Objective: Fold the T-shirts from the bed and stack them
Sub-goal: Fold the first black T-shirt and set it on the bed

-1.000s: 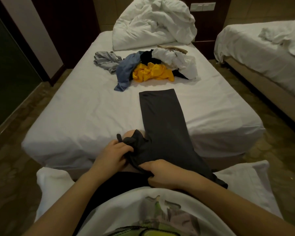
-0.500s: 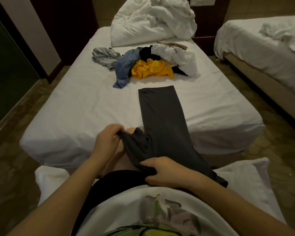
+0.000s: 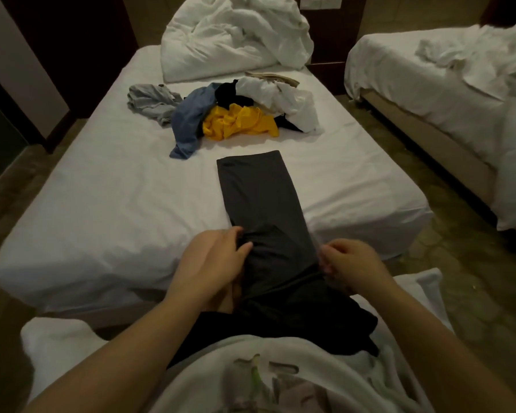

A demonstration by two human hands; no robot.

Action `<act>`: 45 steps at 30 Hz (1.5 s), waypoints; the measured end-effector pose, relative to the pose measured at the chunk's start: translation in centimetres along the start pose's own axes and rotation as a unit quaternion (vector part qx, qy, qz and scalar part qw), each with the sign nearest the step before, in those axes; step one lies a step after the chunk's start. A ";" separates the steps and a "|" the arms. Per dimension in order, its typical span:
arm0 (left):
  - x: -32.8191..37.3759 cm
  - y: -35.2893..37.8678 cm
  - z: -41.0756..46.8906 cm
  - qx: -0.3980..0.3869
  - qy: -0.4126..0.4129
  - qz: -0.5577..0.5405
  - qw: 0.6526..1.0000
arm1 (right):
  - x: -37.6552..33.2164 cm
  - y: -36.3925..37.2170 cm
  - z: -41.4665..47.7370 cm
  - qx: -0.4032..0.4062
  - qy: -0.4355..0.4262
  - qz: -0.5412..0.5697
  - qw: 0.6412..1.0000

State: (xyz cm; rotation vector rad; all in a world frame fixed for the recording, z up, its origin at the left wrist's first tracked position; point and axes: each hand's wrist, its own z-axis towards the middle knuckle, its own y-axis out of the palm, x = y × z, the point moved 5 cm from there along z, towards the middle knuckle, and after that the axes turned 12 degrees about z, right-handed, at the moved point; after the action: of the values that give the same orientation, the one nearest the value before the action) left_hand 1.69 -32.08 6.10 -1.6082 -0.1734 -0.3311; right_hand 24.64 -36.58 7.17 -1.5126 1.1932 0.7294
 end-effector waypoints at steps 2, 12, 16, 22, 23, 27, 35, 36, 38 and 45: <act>-1.3 1.9 0.1 -0.046 -0.043 -0.084 0.994 | 1.1 0.5 2.3 -0.013 0.061 0.007 0.998; -0.4 4.6 0.9 -0.097 -0.124 -0.374 0.914 | -0.9 5.5 7.3 -0.114 0.093 -0.094 0.985; -0.4 4.8 0.8 -0.068 -0.092 -0.342 0.933 | -1.0 4.5 7.4 -0.004 -0.034 -0.150 0.988; 0.4 3.4 -3.3 -0.156 0.003 -0.226 0.962 | 1.4 2.1 2.8 -0.029 -0.131 -0.191 0.972; 0.4 3.2 -3.8 -0.162 0.019 -0.226 0.960 | 1.4 1.6 1.3 -0.052 -0.171 -0.179 0.967; 1.1 2.0 -5.2 -0.110 0.143 -0.088 0.980 | 2.5 0.9 -5.2 -0.182 -0.251 -0.153 0.938; 1.5 2.2 -7.0 -0.075 0.399 0.153 0.901 | 6.2 -1.0 -7.9 -0.141 -0.219 -0.106 0.960; 1.8 2.1 -7.1 -0.051 0.405 0.178 0.895 | 6.4 -1.1 -7.7 -0.124 -0.226 -0.099 0.961; 2.4 1.7 -6.9 -0.029 0.406 0.175 0.897 | 6.4 -1.4 -7.4 -0.090 -0.230 -0.088 0.965; 3.4 -1.7 -4.5 0.065 0.386 0.031 0.920 | 1.4 -3.2 -4.4 0.007 -0.256 0.014 0.967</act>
State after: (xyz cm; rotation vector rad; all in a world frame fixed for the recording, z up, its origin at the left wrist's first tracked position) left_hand 3.88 -36.78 8.97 -1.2445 0.4525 -0.8579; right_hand 27.57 -41.26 8.25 -1.1932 0.8238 1.0506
